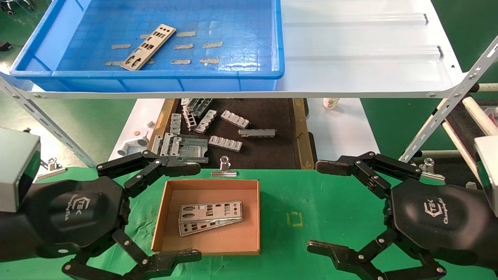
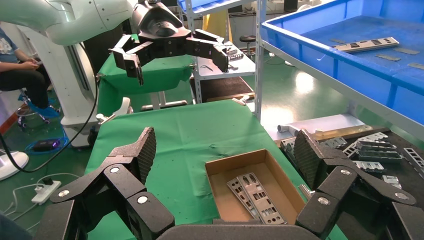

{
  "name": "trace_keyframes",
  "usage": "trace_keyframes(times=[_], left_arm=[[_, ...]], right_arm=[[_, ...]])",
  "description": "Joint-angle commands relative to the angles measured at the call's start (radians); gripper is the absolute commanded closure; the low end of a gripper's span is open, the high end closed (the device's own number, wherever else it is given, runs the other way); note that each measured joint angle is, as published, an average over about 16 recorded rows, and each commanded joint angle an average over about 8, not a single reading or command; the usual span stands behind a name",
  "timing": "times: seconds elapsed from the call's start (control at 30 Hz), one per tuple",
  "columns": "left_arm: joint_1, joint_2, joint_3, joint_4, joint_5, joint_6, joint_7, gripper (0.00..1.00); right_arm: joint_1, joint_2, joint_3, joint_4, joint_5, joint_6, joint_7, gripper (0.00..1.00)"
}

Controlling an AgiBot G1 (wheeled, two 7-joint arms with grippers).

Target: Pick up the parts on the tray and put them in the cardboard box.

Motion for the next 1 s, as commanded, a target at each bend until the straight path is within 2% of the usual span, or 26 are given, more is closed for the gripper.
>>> trace_keyframes(times=[0.03,1.0], left_arm=[[0.0,0.0,0.0,0.0,0.0,0.0,0.0,0.0],[0.0,0.0,0.0,0.0,0.0,0.0,0.0,0.0]], right_arm=[[0.0,0.0,0.0,0.0,0.0,0.0,0.0,0.0],[0.0,0.0,0.0,0.0,0.0,0.0,0.0,0.0]])
